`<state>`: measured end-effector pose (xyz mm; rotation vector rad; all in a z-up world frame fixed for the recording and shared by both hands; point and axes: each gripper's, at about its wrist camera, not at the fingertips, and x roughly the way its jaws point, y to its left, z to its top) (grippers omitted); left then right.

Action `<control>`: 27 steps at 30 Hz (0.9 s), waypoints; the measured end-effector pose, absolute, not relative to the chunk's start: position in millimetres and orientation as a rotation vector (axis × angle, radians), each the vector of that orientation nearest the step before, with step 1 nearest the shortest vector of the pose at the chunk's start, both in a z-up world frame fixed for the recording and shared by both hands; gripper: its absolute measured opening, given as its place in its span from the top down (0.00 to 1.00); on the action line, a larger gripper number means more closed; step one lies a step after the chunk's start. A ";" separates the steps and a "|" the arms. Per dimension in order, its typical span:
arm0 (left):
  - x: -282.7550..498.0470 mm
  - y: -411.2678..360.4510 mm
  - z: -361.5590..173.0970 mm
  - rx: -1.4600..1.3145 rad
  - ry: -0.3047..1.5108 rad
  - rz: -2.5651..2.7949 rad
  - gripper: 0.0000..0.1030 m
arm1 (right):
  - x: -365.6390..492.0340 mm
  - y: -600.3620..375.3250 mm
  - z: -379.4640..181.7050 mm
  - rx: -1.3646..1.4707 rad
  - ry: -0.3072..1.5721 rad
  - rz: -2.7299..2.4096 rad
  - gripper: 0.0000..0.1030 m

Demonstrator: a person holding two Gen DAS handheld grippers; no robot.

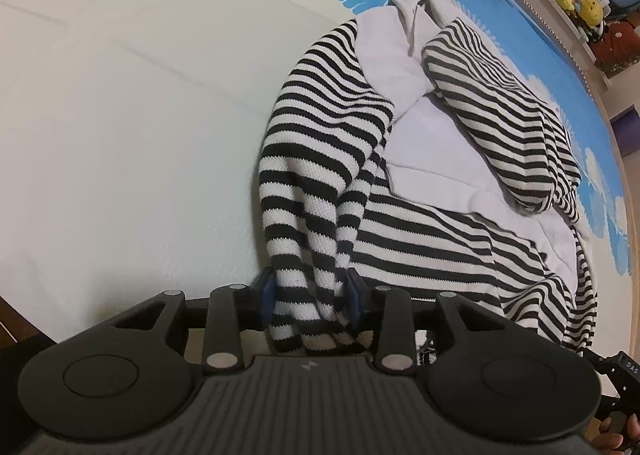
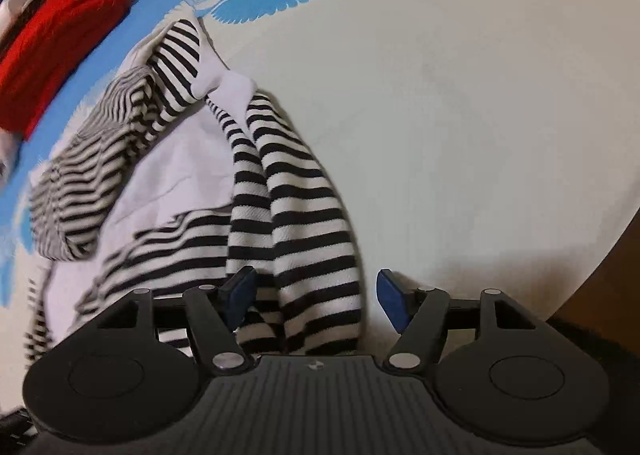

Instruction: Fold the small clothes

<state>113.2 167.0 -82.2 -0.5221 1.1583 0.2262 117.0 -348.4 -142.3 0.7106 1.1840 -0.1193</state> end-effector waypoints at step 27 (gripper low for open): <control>90.5 151.3 -3.5 -0.387 1.009 0.058 0.93 | 111.6 -355.4 -84.9 0.651 0.990 0.031 0.95</control>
